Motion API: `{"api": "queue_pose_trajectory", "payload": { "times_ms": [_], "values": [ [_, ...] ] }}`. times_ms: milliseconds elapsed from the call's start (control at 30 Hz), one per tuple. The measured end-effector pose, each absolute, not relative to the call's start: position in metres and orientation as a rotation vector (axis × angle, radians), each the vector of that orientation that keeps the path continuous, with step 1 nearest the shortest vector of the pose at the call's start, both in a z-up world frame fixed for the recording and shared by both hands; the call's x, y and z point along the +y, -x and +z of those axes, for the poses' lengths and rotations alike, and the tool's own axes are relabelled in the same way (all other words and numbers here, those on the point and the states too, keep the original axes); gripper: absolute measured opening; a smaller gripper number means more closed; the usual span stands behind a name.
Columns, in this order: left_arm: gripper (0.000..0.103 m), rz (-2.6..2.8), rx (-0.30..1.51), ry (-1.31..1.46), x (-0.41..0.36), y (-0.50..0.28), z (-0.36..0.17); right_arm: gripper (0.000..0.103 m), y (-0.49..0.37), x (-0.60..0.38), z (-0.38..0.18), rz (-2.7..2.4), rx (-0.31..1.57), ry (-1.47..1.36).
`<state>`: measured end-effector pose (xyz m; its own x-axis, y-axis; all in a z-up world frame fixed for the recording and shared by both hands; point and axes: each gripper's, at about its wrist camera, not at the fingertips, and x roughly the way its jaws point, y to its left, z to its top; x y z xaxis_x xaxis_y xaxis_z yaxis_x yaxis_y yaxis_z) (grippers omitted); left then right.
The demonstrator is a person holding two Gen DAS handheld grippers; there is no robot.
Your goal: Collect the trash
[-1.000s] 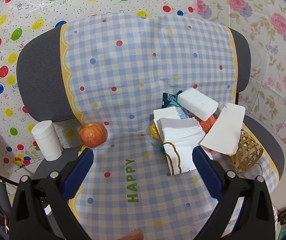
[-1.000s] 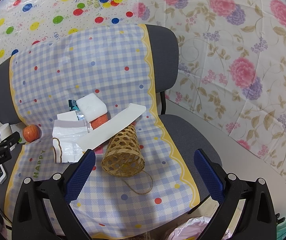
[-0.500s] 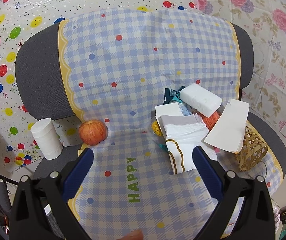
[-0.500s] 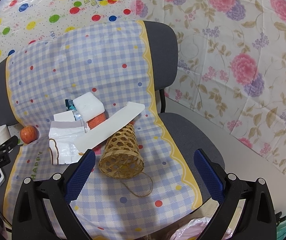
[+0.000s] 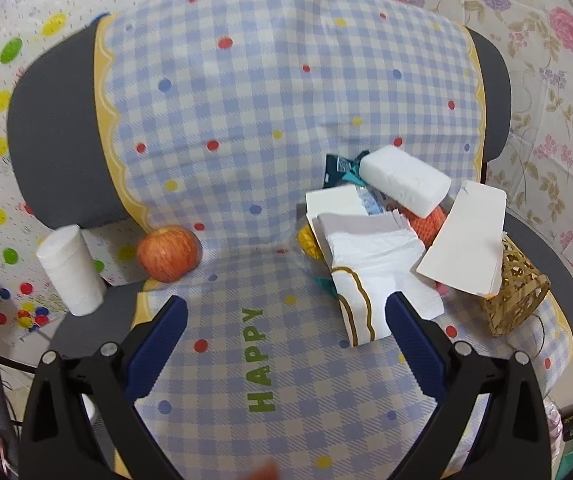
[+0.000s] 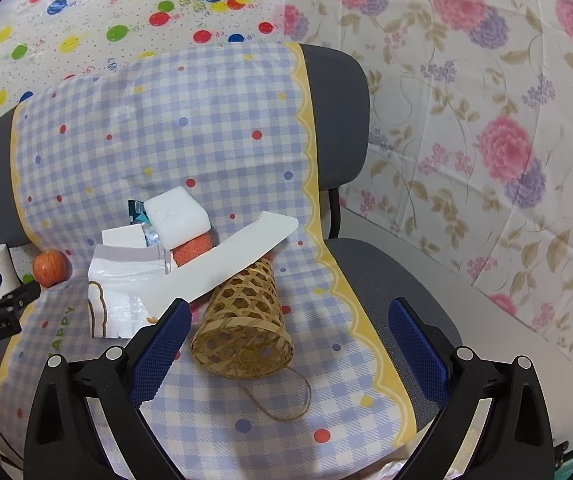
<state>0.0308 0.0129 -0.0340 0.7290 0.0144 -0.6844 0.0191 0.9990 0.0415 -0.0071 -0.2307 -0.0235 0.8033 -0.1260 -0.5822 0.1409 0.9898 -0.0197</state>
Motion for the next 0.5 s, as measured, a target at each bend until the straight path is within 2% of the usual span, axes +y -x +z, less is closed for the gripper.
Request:
{"api": "queue_pose_trajectory", "payload": {
  "times_ms": [233,333,500],
  "values": [
    [0.096,-0.031,0.796,-0.059,0.011,-0.043,-0.057,0.097,-0.007,-0.241,-0.033,-0.099,0.558,-0.127],
    [0.096,-0.04,0.801,-0.072,0.006,-0.047,-0.065,0.097,-0.018,-0.24,-0.04,-0.097,0.61,-0.097],
    [0.088,-0.044,0.792,-0.088,-0.001,-0.056,-0.069,0.096,-0.043,-0.236,-0.048,-0.09,0.672,-0.08]
  ]
}}
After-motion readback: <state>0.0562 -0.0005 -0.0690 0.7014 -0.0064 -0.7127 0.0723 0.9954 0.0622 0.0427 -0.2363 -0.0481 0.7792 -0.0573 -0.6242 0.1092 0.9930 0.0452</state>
